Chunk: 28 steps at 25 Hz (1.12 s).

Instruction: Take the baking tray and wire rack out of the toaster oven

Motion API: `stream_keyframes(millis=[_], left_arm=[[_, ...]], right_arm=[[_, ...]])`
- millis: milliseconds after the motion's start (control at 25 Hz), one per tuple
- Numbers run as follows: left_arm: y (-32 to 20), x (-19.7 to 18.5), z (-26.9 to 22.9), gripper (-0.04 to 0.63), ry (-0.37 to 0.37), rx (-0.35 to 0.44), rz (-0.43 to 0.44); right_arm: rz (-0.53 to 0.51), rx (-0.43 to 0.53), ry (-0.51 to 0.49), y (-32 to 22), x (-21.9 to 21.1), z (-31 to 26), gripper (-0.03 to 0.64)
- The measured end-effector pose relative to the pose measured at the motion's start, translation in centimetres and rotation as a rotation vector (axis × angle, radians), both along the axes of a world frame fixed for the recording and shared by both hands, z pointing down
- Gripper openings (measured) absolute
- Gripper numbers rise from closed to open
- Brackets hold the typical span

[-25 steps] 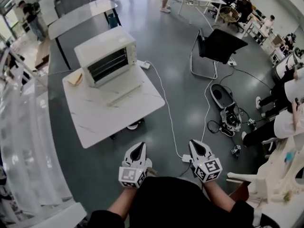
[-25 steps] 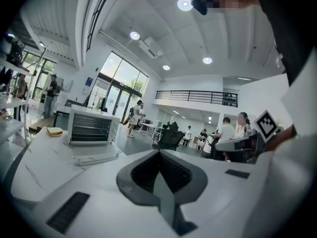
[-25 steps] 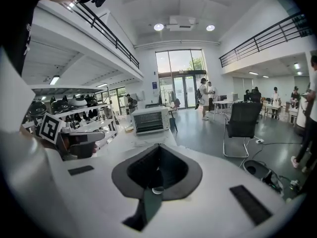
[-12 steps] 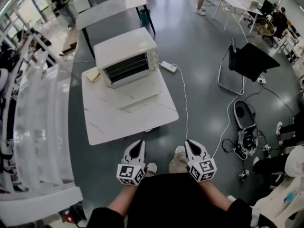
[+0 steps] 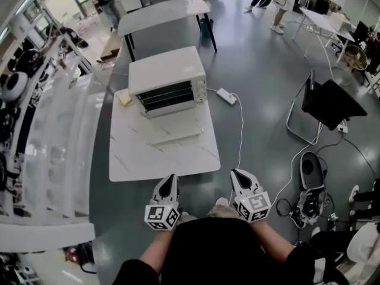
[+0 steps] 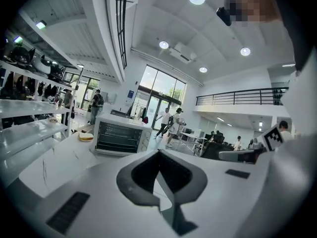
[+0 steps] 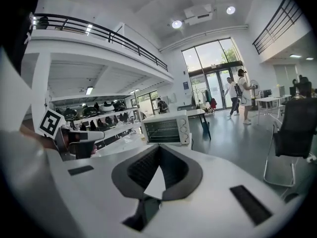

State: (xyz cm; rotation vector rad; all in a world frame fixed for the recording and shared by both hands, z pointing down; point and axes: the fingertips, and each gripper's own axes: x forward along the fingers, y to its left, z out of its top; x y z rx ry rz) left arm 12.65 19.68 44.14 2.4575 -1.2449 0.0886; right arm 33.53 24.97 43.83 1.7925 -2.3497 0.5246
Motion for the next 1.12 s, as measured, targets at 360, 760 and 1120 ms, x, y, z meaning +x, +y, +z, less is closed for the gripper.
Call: stream_keyframes(millis=[360, 760, 1120], left_arm=[[-3.4, 0.4, 0.2, 0.018, -0.021, 0.0, -0.115], [-12.9, -1.9, 3.7, 0.018, 0.062, -0.063, -0.106], [-27.5, -4.8, 8.1, 0.02, 0.083, -0.102, -0.108]], right_arm=[[-0.136, -0.042, -0.026, -3.7, -0.8, 1.7, 0.022], [-0.117, -0.04, -0.048, -14.3, -4.9, 3.7, 0.021], [-0.05, -0.023, -0.081, -29.6, -9.7, 6.7, 0.023]])
